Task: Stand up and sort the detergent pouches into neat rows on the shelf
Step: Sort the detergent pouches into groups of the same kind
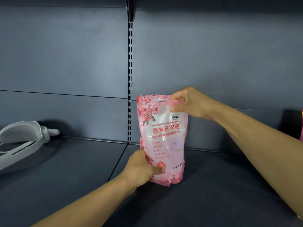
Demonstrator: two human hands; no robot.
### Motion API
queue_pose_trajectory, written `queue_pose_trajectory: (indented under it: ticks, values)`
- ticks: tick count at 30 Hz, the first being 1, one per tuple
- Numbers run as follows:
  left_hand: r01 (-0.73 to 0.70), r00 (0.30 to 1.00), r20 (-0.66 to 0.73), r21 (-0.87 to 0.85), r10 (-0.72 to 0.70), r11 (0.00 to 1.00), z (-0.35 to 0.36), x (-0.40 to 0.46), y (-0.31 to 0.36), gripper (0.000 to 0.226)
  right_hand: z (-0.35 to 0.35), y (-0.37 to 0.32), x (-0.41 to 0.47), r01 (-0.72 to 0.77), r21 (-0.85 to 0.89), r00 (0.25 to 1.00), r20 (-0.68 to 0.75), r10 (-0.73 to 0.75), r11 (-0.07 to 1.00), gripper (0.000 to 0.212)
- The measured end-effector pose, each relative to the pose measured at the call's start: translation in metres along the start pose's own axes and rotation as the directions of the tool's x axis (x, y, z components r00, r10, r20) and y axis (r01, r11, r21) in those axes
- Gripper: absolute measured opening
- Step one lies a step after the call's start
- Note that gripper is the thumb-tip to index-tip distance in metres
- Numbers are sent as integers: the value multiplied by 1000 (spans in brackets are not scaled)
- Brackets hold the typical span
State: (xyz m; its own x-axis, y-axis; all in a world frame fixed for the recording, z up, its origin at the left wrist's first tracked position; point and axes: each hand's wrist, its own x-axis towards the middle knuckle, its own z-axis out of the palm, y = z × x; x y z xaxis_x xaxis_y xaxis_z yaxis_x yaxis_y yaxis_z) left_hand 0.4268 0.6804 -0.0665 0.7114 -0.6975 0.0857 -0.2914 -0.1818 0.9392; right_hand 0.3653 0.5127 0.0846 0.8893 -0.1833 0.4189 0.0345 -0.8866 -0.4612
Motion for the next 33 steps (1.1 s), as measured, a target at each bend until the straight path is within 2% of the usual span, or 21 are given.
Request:
queue_pose_trajectory:
  ticks: [5,10,14,17,20,22,23,25,26,33]
  values:
    - [-5,997,-76,-160,-7,987,-25,19,-2,54,15,2,18,-70,98,968,-235,92,993,29]
    - [23,994,-105,-78,-31,997,-35,40,-10,62,39,7,27,-80,68,938,-333,98,994,10]
    - [20,987,-160,-61,-30,998,-31,49,-19,57,48,10,29,-38,61,928,-368,58,997,12]
    - [7,987,-163,-5,-8,1000,-30,53,-21,58,52,18,29,-39,128,913,-398,87,991,14]
    - [16,991,-132,31,-11,999,-30,49,-22,57,51,20,20,-44,366,908,-374,190,930,3]
    - [25,995,-99,61,-19,998,-29,46,-24,58,54,22,8,-75,546,931,-262,255,834,15]
    - [24,996,-86,76,-18,997,-29,45,-25,59,57,25,1,-120,583,941,-192,279,804,18]
    - [19,997,-80,104,-10,994,-28,44,-26,59,65,31,-12,-208,586,942,-95,322,783,18]
    - [18,997,-77,112,-9,994,-28,44,-25,58,69,33,-16,-225,586,936,-91,339,778,18]
    - [39,998,-50,141,-32,989,-26,47,-20,54,74,37,-16,-260,504,886,-214,411,824,23]
